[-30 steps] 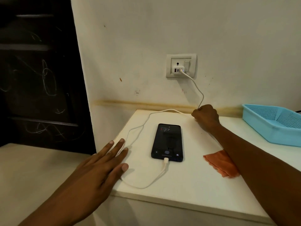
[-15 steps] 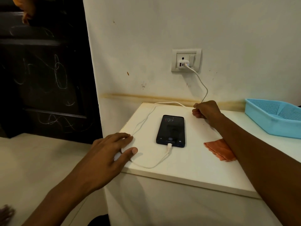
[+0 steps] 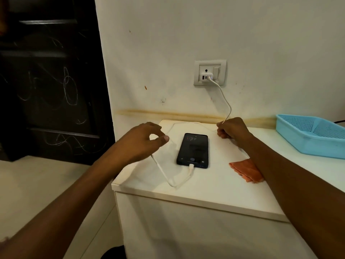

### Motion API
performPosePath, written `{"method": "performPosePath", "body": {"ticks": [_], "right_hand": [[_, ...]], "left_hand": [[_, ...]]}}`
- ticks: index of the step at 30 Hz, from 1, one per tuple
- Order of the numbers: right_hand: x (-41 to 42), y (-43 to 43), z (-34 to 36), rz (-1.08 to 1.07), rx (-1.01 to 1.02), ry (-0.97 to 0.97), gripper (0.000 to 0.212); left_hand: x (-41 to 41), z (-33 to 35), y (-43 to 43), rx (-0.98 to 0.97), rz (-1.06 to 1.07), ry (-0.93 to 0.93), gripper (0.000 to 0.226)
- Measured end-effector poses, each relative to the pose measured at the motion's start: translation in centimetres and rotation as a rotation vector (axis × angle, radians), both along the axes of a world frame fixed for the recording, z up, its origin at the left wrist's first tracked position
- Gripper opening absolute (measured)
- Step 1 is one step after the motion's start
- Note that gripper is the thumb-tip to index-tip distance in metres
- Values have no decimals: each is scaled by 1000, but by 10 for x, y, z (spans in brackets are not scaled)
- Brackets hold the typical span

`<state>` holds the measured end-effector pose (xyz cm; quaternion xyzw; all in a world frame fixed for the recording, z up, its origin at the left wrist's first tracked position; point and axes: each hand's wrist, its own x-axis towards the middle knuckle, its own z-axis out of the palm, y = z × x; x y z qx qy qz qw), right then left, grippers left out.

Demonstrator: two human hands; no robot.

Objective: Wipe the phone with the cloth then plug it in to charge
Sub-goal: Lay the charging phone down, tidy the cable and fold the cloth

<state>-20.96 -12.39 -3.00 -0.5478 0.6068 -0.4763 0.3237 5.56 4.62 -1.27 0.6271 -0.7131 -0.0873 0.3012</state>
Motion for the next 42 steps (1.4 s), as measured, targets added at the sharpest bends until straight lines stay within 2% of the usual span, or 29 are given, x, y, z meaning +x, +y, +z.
{"method": "performPosePath", "body": {"ticks": [2,5,10,12,18,21,24,26,29,33,39,42], "right_hand": [[-2,-1,-2,11,-22,14,18],[-3,-5,-5,24,-57,29,15],[-2,-8,-9,43,-82,71,16],[-3,-9,-11,47,-89,88,16],[-5,-10,-14,55,-100,109,15],[-6,-11,-14,62,-105,105,15],[-5,-11,-14,60,-110,92,16],[-4,-9,-14,61,-114,91,15],[-6,-8,-16,50,-136,105,14],[-6,-6,-15,53,-153,105,17],[-5,-4,-12,96,-150,68,21],[-4,-1,-10,116,-141,40,25]], "left_hand": [[1,5,-17,102,79,1,38],[-1,7,-37,155,180,-150,40],[-16,1,-57,-37,312,-387,38],[-22,0,-64,-91,339,-482,28],[-23,-26,-83,-159,411,-589,12],[-17,-41,-93,-174,329,-488,25],[-11,-42,-94,-12,197,-306,41],[-12,-41,-92,90,141,-272,54],[-13,-41,-89,115,164,-321,54],[-10,-40,-83,116,220,-256,54],[-3,-31,-74,159,106,-80,55],[-5,-20,-71,148,61,-52,55]]}}
